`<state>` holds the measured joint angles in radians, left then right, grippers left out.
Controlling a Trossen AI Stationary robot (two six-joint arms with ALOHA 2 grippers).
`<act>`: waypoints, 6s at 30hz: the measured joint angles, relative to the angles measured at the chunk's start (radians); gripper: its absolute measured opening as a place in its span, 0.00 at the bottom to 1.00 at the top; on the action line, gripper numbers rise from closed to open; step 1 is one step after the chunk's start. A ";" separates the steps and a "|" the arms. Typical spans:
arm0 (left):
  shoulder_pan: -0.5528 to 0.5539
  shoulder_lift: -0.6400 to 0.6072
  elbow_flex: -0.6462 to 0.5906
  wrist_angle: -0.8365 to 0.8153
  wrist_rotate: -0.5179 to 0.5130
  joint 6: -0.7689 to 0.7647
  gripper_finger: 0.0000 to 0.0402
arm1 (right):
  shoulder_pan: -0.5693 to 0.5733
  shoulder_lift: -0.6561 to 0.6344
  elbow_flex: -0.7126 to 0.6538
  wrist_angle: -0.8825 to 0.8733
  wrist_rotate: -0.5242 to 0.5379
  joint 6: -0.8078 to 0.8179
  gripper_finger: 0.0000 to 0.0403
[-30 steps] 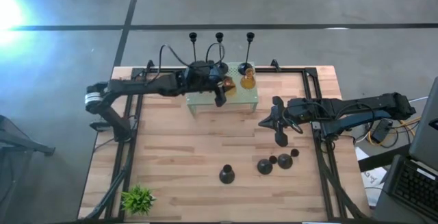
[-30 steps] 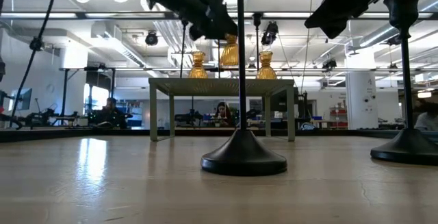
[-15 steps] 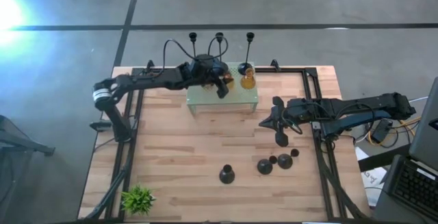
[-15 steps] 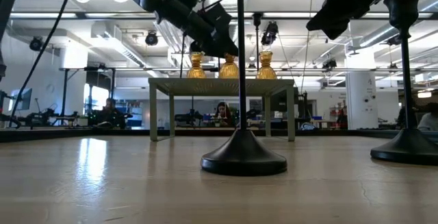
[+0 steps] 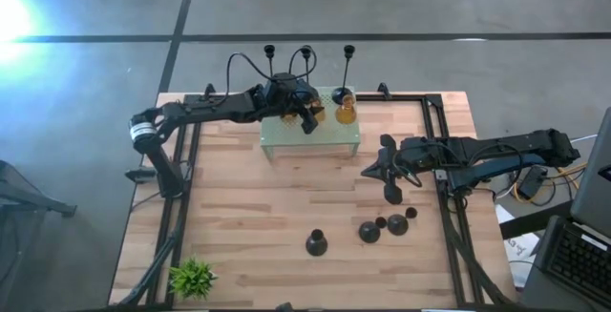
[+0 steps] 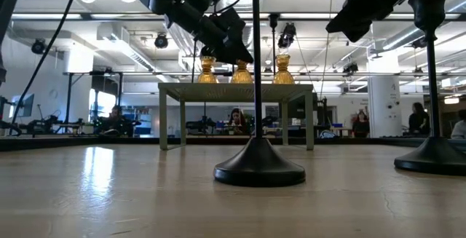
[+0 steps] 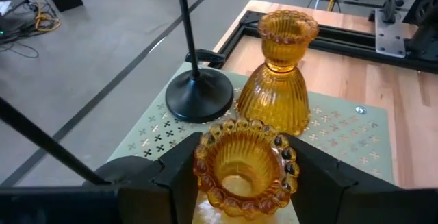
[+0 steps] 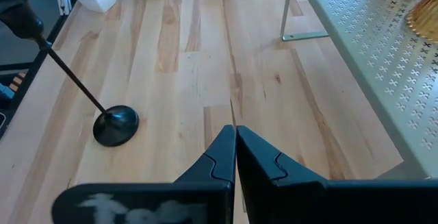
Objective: Pick & Place candle stick holders
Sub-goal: Align the yellow glass candle holder with the other yellow glass candle holders on the shelf, then adjust the yellow glass candle holders on the shelf
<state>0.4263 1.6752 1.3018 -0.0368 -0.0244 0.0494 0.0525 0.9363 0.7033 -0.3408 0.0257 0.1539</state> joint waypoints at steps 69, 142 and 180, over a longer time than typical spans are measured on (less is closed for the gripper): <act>-0.404 -0.903 -0.676 0.172 -0.013 0.055 0.50 | -0.311 0.106 0.000 0.231 0.346 -0.065 0.39; -0.403 -0.898 -0.686 0.138 -0.010 0.045 0.50 | -0.516 0.335 0.050 0.479 0.076 -0.136 0.02; -0.402 -0.861 -0.687 0.161 -0.018 0.046 0.50 | -0.303 0.627 0.260 0.560 0.241 -0.176 0.02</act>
<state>0.0238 0.8139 0.6151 0.1246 -0.0425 0.0956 -0.2501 1.5630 0.9636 0.2187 0.2669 -0.0220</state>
